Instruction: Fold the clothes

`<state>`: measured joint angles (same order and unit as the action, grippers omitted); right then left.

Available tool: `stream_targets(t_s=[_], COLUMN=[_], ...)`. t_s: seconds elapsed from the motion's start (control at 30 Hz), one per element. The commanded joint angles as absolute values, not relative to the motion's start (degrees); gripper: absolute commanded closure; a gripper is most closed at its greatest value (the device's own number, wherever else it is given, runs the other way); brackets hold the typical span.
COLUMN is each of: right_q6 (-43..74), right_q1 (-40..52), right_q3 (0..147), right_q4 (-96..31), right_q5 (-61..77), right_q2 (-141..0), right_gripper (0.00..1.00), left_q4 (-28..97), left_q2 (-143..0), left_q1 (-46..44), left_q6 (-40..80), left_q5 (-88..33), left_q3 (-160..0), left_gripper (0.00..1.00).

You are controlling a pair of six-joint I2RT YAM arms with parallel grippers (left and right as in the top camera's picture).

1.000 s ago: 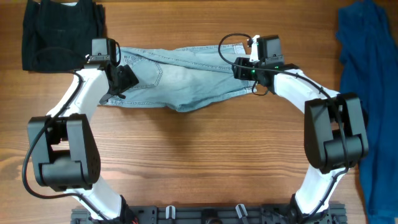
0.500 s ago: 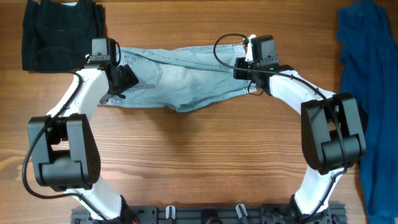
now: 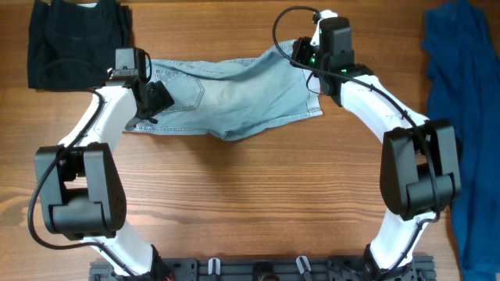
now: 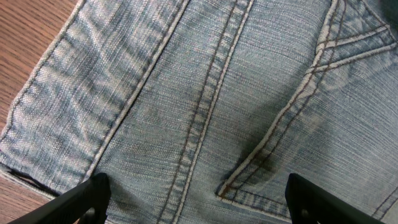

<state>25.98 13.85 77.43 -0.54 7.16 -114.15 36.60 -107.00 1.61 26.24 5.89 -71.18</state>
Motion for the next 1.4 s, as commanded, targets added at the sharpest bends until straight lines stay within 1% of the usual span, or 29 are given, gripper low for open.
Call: stream_targets(t_s=[0.0, 0.03, 0.1, 0.13, 0.2, 0.27, 0.37, 0.43, 0.47, 0.6, 0.67, 0.7, 0.83, 0.87, 0.97, 1.2, 1.3, 1.33, 1.37], right_q6=[27.05, 26.94, 26.92, 26.89, 26.33, 25.58, 25.23, 21.98, 20.78, 18.09, 18.04, 18.04, 18.02, 18.06, 18.0, 18.0, 18.02, 18.06, 18.15], right_q1=[13.96, 13.82, 13.32, 12.97, 12.16, 11.16, 10.41, 10.41, 10.44, 10.44, 10.44, 10.41, 10.41, 10.41, 10.46, 11.09, 11.38, 11.38, 11.31], right_q3=[78.15, 78.15, 78.15, 78.17, 78.17, 78.19, 78.17, 78.15, 77.76, 73.21, 71.0, 70.41, 68.69, 68.62, 68.29, 67.79, 67.79, 67.79, 67.81], right_q4=[-4.6, -5.65, -6.94, -7.77, -9.74, -14.79, -24.47, -29.56, -30.5, -27.9, -25.5, -24.86, -20.1, -19.16, -15.81, -11.51, -11.44, -11.62, -11.81], right_q5=[2.63, 2.02, 1.98, 2.28, 4.19, 6.46, 5.15, 3.55, 3.36, 3.18, 3.25, 3.4, 3.4, 3.42, 4.71, 6.87, 7.05, 6.81, 6.85], right_q2=[-116.16, -116.16, -116.16, -116.14, -115.55, -113.1, -108.88, -108.16, -108.44, -109.97, -111.15, -111.31, -112.2, -112.2, -112.2, -114.43, -115.63, -115.61, -115.57], right_gripper=[0.9, 0.79, 0.13, 0.0, 0.0, 0.0, 0.0, 0.01, 0.02, 0.15, 0.23, 0.25, 0.37, 0.39, 0.41, 0.57, 0.74, 0.79, 0.81], left_q4=[36.42, 36.38, 36.36, 36.38, 36.4, 36.4, 36.4, 36.4, 36.42, 36.4, 36.49, 36.6, 36.6, 36.62, 36.64, 36.64, 36.64, 36.64, 36.64], left_q2=[-107.81, -107.81, -107.81, -107.81, -107.81, -107.81, -107.81, -107.81, -107.81, -107.81, -107.81, -107.81, -107.81, -107.81, -107.81, -107.81, -107.81, -107.81, -107.81], left_q1=[1.61, 1.61, 1.61, 1.61, 1.61, 1.61, 1.61, 1.61, 1.61, 1.61, 1.61, 1.61, 1.61, 1.61, 1.61, 1.61, 1.61, 1.61, 1.61], left_q6=[26.2, 26.2, 26.2, 26.2, 26.2, 26.17, 26.17, 26.2, 26.2, 26.2, 26.2, 26.2, 26.2, 26.2, 26.2, 26.2, 26.17, 26.2, 26.17], left_q5=[5.54, 5.54, 5.54, 5.54, 5.54, 5.54, 5.56, 5.54, 5.54, 5.56, 5.54, 5.54, 5.54, 5.54, 5.54, 5.54, 5.56, 5.56, 5.56], left_q3=[-70.35, -70.35, -70.35, -70.35, -70.35, -70.35, -70.35, -70.35, -70.35, -70.35, -70.35, -70.35, -70.35, -70.35, -70.35, -70.35, -70.35, -70.35, -70.35], left_gripper=[0.09, 0.09, 0.09, 0.09, 0.09, 0.09, 0.08, 0.08, 0.08, 0.08, 0.08, 0.08, 0.08, 0.08, 0.08, 0.08, 0.08, 0.08, 0.08])
